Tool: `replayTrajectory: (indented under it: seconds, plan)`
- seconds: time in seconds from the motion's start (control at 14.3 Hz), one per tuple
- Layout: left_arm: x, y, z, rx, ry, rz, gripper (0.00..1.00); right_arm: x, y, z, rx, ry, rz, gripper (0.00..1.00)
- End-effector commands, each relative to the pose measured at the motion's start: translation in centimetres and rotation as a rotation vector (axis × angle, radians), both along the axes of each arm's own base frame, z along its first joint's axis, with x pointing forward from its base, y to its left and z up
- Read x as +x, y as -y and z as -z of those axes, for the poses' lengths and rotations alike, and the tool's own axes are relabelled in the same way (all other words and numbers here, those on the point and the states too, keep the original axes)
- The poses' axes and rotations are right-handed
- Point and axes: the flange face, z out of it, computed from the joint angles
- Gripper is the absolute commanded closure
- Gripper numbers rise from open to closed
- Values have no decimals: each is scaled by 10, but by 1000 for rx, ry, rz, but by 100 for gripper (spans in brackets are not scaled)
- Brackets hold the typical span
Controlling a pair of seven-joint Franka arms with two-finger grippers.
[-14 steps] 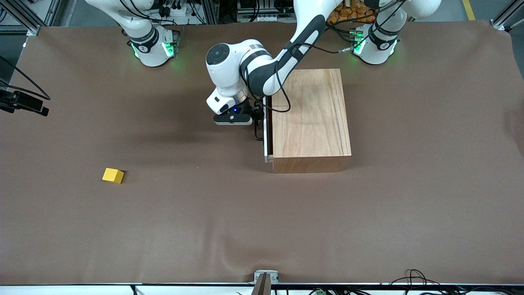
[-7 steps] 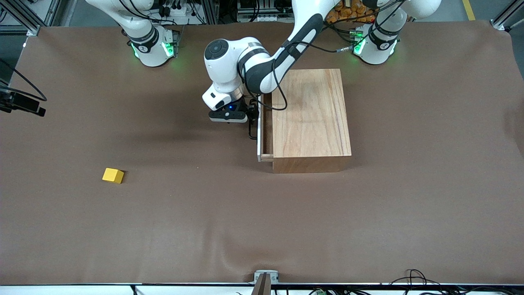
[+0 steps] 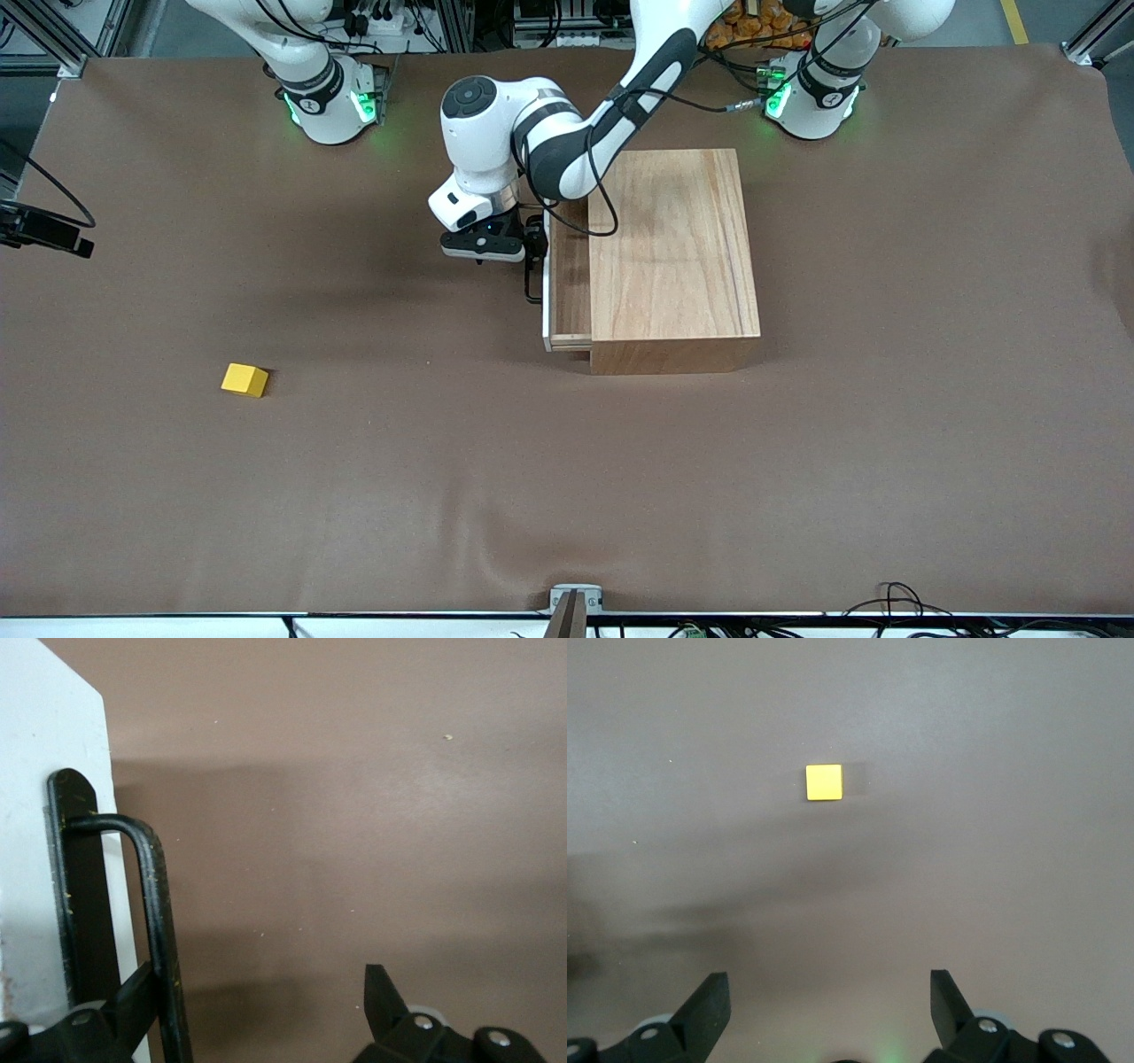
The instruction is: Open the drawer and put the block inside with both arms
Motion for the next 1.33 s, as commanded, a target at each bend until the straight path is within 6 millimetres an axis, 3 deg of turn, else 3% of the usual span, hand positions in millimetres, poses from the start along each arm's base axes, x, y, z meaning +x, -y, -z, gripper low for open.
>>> replayTrajectory:
  seconds: [0.0, 0.21, 0.28, 0.56, 0.91, 0.98, 1.12, 1.26]
  plan:
    - [-6, 14, -4, -39, 23, 25, 0, 9, 6, 3, -7, -3, 2, 0]
    - [-7, 17, 5, -53, 30, 37, 0, 14, 10, 22, 8, -42, 4, 0]
    - [-7, 18, 5, -64, 34, 42, 0, 20, 10, 38, 11, -71, 2, 0]
    - [-6, 24, 2, -122, 56, 47, 0, 42, 11, 119, 36, -205, -2, 0]
    - [-16, 33, -2, -160, 63, 83, 0, 63, 6, 237, 59, -374, -20, 0]
    - [-23, 37, -2, -163, 65, 98, 0, 67, 4, 254, 60, -378, -21, 0]
    - [-24, 38, -6, -167, 68, 103, 0, 83, -21, 270, 28, -314, -61, 0]
    - [-24, 41, -11, -182, 73, 104, 0, 92, -22, 292, 15, -276, -68, 0]
